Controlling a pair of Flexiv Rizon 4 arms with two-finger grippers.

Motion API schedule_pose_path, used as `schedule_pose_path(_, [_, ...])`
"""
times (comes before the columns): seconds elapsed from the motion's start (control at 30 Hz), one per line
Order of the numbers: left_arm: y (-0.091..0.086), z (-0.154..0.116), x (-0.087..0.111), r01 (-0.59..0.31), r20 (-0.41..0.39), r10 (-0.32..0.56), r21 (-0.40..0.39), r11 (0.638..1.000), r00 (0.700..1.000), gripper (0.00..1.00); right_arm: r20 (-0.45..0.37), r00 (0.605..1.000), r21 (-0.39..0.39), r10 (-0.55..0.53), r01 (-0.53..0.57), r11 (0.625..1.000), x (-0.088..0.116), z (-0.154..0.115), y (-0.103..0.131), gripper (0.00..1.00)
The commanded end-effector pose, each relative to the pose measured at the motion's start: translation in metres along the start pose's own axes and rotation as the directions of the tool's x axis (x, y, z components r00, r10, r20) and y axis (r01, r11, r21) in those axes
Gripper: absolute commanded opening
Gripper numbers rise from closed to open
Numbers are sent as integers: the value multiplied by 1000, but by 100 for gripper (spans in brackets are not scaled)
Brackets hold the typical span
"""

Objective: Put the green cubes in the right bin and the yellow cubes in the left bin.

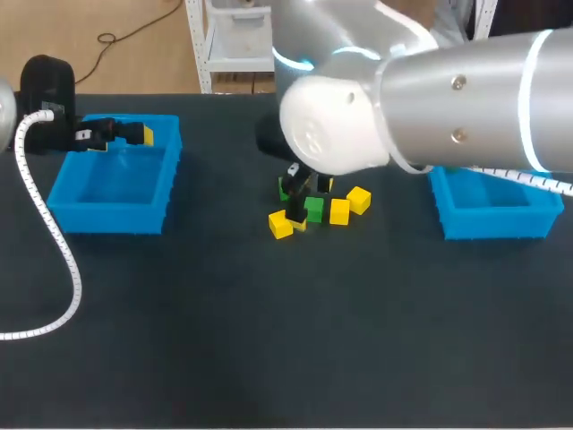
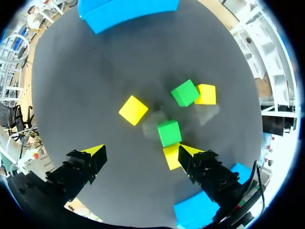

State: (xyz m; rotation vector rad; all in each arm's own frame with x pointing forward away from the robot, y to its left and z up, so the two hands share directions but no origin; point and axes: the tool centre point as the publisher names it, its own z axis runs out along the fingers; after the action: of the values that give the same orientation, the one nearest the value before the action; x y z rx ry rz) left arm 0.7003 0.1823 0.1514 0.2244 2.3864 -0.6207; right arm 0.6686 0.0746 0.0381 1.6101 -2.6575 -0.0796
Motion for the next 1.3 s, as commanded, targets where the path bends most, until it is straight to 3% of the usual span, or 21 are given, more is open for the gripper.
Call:
schedule_pose_path(0.03, [2,0,1,-2,7,2,12,1000,1000,100,114,993,-40,-6,11,999,0,9,-9,100])
schedule_pose_path(0.53, [2,0,1,-2,7,2,12,1000,1000,100,105,994,-50,-6,11,999,-17,24,-21,100])
schedule_pose_path(0.97, [2,0,1,-2,7,2,12,1000,1000,100,98,994,-27,45,-42,999,-13,30,-43,100])
schedule_pose_path(1.3, [2,0,1,-2,7,2,12,1000,1000,100,93,995,-11,46,-45,999,-7,28,-41,100])
